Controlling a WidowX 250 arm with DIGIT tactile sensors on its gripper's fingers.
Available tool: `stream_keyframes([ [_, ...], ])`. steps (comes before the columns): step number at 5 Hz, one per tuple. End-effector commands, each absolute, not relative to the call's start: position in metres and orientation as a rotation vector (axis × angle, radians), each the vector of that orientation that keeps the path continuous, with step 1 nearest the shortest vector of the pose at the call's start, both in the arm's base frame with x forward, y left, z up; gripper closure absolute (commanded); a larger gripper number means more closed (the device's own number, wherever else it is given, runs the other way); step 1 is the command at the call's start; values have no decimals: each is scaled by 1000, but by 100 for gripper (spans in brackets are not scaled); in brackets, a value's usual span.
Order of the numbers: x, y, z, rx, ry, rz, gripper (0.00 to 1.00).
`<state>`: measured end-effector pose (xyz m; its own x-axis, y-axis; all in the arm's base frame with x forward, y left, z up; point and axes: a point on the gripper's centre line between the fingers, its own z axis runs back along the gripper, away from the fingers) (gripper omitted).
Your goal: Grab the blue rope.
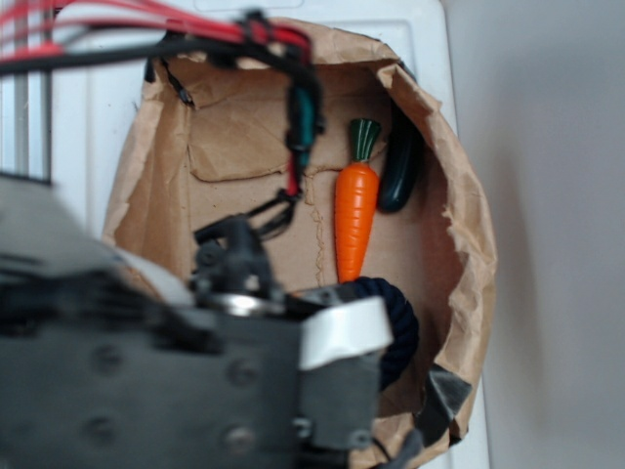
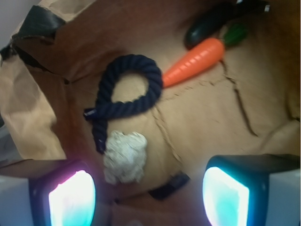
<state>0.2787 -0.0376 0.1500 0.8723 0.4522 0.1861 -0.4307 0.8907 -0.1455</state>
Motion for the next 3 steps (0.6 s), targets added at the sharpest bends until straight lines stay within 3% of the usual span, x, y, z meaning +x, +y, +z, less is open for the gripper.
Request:
stream_keyframes([
  [1,315,10,153,-160,-238,658,0],
  [2,313,28,146,-176,-274,729,0],
  [3,315,30,139,-138,-280,764,0],
])
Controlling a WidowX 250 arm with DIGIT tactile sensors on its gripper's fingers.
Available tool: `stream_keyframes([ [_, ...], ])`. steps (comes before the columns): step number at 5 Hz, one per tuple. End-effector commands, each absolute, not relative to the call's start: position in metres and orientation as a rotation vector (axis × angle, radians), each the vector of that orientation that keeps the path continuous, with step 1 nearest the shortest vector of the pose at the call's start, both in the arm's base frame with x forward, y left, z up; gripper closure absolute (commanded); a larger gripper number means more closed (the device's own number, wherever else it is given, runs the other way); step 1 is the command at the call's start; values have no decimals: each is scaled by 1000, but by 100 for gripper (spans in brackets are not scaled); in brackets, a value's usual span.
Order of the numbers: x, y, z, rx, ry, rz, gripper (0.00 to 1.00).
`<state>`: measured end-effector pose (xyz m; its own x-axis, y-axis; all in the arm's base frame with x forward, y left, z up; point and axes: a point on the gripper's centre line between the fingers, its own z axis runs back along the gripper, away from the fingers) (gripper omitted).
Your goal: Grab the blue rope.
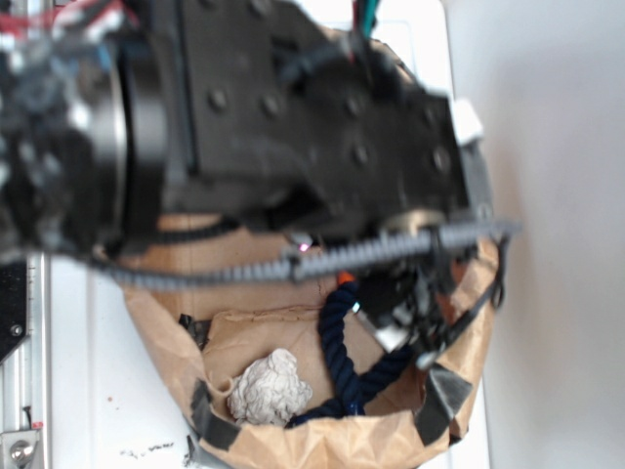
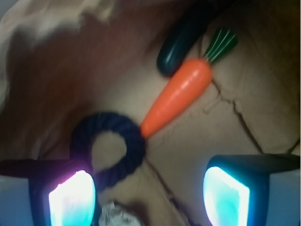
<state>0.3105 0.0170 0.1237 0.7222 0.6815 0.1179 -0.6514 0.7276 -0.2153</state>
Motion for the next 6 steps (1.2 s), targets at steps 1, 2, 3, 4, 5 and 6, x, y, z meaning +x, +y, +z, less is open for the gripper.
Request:
stream_keyframes([
  [1,315,30,139,-138,-280,764,0],
  [2,315,30,139,-138,-280,764,0],
  [3,315,30,139,-138,-280,764,0],
  [4,315,30,139,-138,-280,764,0],
  [5,305,23,118,-176,-317,788,0],
  [6,300,11,99,-155,-305,744,0],
])
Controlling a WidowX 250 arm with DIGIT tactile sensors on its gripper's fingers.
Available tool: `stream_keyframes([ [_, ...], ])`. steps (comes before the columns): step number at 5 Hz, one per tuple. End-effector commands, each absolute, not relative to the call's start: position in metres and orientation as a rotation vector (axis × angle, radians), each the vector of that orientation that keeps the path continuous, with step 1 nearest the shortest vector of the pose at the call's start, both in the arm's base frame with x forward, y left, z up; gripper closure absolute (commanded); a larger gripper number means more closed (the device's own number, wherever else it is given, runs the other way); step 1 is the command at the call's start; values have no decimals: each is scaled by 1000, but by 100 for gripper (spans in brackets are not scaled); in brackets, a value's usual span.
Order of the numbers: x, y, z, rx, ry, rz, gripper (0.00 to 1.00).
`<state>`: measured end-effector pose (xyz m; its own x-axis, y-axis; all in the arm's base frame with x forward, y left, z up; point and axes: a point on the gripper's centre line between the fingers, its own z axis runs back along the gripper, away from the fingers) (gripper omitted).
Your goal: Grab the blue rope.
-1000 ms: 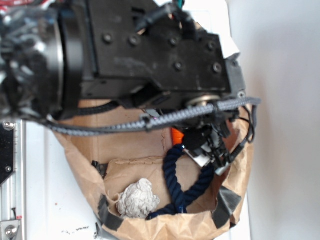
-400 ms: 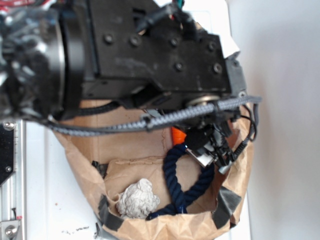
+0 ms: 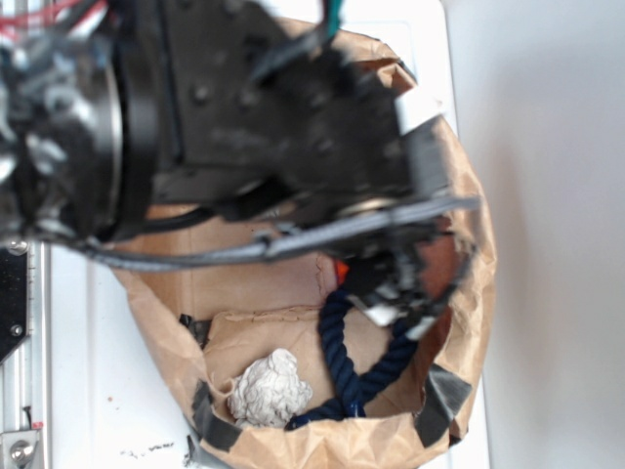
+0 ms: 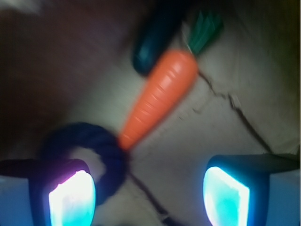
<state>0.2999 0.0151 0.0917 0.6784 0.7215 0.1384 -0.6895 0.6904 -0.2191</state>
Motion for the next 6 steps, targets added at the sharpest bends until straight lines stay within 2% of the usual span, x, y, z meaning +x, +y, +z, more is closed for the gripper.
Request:
stream_keyframes([
  [1,295,2,87,-137,-301,731,0],
  [3,313,-23,80,-129,-313,794,0],
  [6,323,-32,42,-97,-293,789,0],
])
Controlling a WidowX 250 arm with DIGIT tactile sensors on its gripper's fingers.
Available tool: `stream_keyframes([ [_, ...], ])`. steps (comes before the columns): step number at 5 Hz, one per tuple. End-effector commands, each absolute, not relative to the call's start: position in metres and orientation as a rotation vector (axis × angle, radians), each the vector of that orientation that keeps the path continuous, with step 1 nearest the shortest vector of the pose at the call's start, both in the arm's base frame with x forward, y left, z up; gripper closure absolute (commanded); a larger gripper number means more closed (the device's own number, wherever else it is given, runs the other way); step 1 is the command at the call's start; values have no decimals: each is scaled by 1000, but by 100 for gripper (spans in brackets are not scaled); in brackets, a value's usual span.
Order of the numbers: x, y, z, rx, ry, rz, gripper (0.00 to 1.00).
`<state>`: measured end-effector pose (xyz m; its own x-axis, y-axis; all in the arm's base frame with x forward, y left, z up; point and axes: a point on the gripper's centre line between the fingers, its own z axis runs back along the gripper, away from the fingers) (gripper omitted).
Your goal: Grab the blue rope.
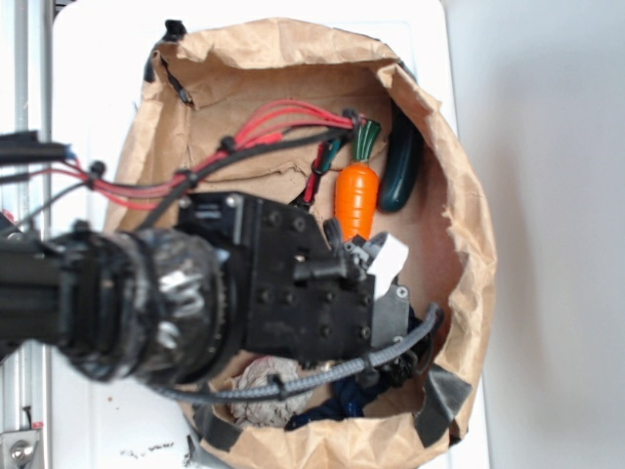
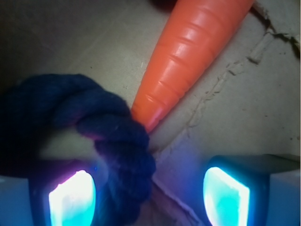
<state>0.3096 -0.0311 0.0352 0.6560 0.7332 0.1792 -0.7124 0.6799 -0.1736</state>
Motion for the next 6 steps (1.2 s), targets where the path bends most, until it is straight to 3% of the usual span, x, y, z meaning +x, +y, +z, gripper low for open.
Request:
stream_keyframes([
  [1,331,-35,32,-75,-274,791,0],
  [3,334,-36,27,-58,-263,765,0],
  [4,332,-32,32,-84,-281,782,100],
  [6,330,-30,33,-85,-325,780,100],
])
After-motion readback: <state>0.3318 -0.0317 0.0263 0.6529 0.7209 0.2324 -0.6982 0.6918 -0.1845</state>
